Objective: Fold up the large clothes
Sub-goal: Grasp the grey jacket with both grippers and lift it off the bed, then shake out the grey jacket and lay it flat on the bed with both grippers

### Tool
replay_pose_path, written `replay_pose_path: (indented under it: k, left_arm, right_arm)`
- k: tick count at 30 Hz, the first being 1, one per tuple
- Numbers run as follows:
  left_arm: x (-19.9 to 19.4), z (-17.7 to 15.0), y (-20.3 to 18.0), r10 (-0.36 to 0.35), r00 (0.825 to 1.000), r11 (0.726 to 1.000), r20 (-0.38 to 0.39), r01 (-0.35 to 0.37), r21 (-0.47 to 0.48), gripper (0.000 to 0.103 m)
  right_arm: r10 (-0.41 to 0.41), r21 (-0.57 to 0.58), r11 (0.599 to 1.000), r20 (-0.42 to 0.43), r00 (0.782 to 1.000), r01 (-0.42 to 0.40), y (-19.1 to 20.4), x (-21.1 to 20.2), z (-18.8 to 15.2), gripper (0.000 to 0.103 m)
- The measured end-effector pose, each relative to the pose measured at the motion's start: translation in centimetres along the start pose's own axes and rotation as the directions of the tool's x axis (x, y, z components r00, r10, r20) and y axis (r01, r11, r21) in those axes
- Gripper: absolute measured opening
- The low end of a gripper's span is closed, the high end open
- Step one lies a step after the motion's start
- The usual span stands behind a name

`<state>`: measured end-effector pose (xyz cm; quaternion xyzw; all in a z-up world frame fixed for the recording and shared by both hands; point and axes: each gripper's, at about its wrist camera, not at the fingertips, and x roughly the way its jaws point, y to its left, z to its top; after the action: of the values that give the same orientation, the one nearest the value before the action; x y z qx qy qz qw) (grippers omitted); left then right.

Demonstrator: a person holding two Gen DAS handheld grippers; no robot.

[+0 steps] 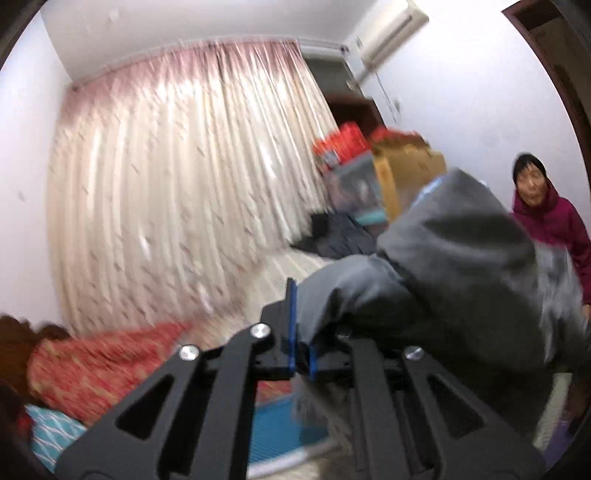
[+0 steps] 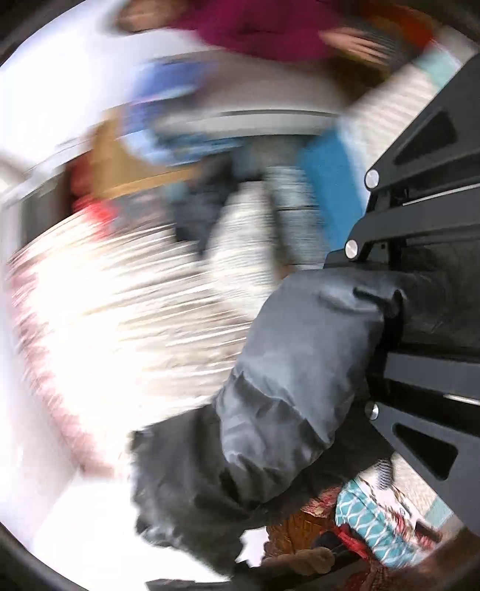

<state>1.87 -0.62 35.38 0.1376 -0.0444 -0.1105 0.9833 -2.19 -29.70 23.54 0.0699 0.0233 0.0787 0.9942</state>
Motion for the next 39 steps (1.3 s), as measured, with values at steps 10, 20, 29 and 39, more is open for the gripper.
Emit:
replay_pose_path:
  k: [10, 20, 29, 39]
  left_arm:
    - [-8.0, 10.2, 8.0, 0.114, 0.984, 0.991, 0.14, -0.122, 0.053, 0.006]
    - [4.7, 1.9, 8.5, 0.043, 0.982, 0.999, -0.183, -0.039, 0.024, 0.006]
    - [24.5, -22.6, 1.2, -0.003, 0.75, 0.997, -0.661, 0.057, 0.06, 0.018]
    - [30.7, -44.2, -9.3, 0.08, 0.448, 0.973, -0.89, 0.158, 0.167, 0.036]
  right_arm:
    - [0.078, -0.204, 0.978, 0.15, 0.986, -0.046, 7.5, -5.4, 17.2, 0.011]
    - [0.005, -0.21, 0.978, -0.032, 0.999, -0.012, 5.9, 5.7, 15.3, 0.011]
    - [-0.176, -0.143, 0.982, -0.464, 0.868, 0.122, -3.1, 29.5, -4.6, 0.012]
    - [-0.254, -0.174, 0.964, -0.821, 0.512, 0.2, -10.7, 39.1, -26.4, 0.024]
